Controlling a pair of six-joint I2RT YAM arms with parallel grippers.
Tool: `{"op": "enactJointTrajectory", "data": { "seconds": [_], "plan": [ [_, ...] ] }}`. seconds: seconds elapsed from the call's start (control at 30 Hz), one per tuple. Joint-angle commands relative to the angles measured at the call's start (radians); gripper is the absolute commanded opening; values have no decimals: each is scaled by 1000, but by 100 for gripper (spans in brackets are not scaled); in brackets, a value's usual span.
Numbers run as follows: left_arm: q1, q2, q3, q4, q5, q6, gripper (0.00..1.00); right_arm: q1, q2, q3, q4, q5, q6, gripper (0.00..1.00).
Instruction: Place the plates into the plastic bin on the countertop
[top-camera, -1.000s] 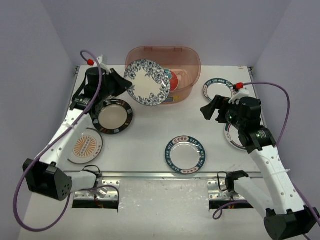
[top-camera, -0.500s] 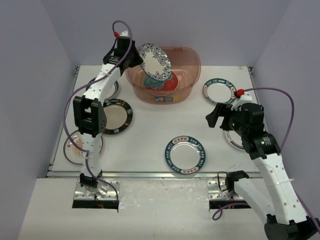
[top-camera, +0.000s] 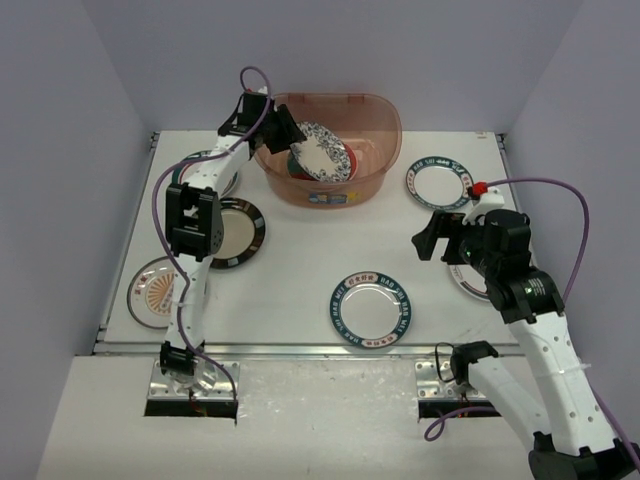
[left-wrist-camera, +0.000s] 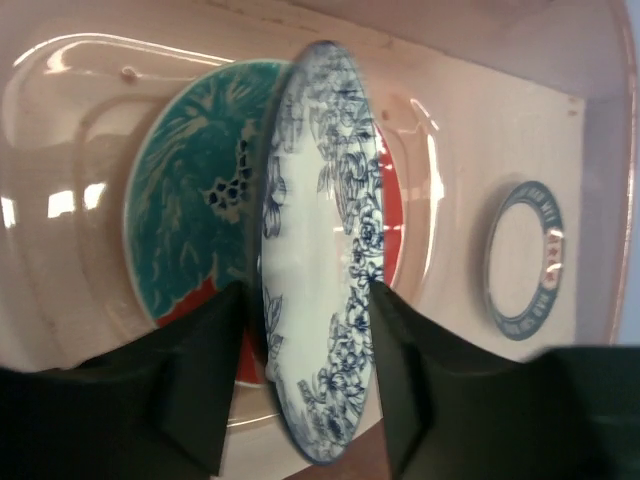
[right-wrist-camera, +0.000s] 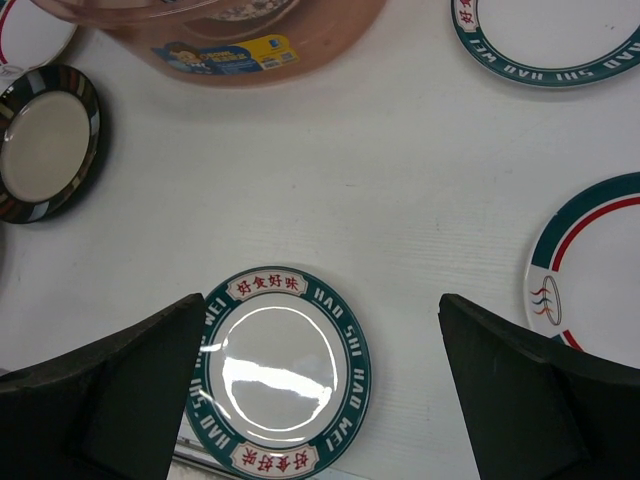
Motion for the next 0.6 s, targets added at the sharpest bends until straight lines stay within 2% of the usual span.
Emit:
{"op": "enactJointTrajectory", "data": {
  "seconds": [0.0, 0.03, 0.07, 0.33, 0.57],
  "plan": [
    [9, -36, 36, 131, 16, -40, 77, -3, -10, 13, 23, -12, -28, 99],
    [9, -39, 32, 122, -1, -36, 95, -2, -4, 11, 23, -14, -28, 99],
    [9, -41, 32, 114, -10, -30, 100, -3, 1, 10, 24, -17, -28, 99],
    [2, -45, 70, 44, -91, 21, 100, -2, 36, -10, 51, -63, -17, 99],
    [-32, -14, 111, -16, -227, 112, 100, -2, 17, -7, 53, -72, -13, 99]
  ]
}}
